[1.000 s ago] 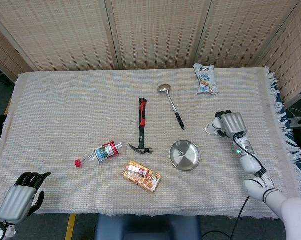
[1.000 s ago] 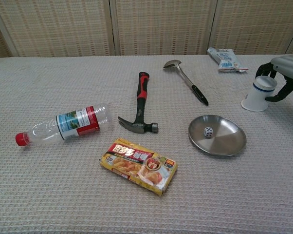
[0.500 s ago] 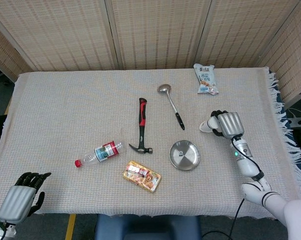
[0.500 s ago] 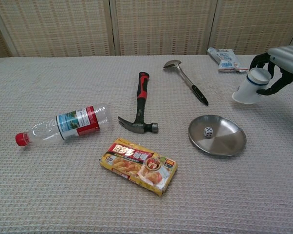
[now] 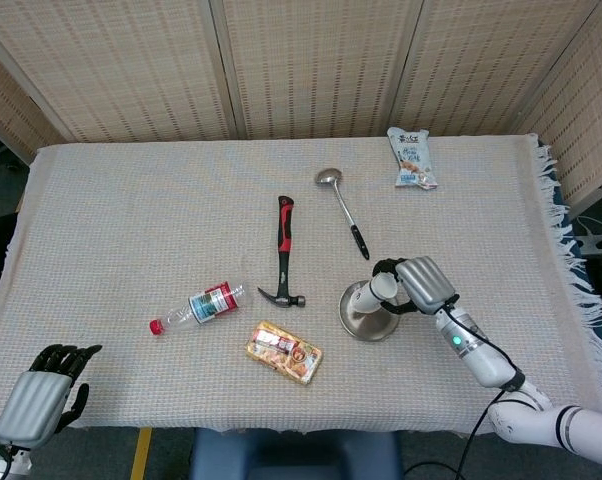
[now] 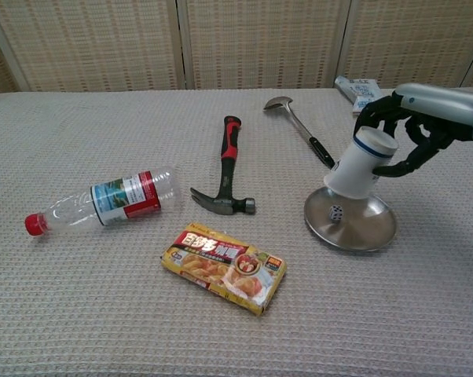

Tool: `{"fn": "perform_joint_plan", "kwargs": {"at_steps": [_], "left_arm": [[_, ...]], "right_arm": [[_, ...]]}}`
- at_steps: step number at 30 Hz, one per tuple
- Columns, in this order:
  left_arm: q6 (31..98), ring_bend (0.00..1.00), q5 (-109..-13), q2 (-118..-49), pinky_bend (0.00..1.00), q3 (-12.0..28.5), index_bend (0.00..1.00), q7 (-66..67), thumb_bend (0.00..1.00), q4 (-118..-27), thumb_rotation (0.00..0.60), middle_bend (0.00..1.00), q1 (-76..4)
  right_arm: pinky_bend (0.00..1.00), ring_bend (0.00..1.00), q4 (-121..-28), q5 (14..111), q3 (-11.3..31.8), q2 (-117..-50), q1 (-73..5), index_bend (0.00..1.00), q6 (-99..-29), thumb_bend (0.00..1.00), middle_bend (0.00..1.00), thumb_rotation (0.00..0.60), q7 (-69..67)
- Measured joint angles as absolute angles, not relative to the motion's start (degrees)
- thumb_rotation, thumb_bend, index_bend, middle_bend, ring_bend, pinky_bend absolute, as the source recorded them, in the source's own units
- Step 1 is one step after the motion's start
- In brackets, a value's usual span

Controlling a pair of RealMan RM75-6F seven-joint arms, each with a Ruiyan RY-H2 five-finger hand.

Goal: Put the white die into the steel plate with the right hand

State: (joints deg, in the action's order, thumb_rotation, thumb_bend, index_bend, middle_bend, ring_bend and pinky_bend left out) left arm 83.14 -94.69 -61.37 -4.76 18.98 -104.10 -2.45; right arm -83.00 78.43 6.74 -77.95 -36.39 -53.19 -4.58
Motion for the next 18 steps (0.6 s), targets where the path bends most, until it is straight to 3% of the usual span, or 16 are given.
{"fn": "perform_joint_plan", "kwargs": {"at_steps": [8,18], "left_arm": [[83.19,0.19,-94.80,-61.34,0.19,-4.81,0.18,19.08,0.56,-104.22,0.600,0.27,-2.42],[83.22,0.19,-94.69,-61.23,0.19,-4.74,0.18,18.71,0.56,-104.21,0.600,0.27,-2.44]], "right_arm": [[0.76,0.49,-85.02,76.14,5.10,-77.27,-36.95,0.66,-49.61,0.15,0.53,0.600,0.81],[0.76,0.49,-80.94,74.86,4.37,-81.51,-37.59,0.66,-49.36,0.15,0.53,0.600,6.22]]}}
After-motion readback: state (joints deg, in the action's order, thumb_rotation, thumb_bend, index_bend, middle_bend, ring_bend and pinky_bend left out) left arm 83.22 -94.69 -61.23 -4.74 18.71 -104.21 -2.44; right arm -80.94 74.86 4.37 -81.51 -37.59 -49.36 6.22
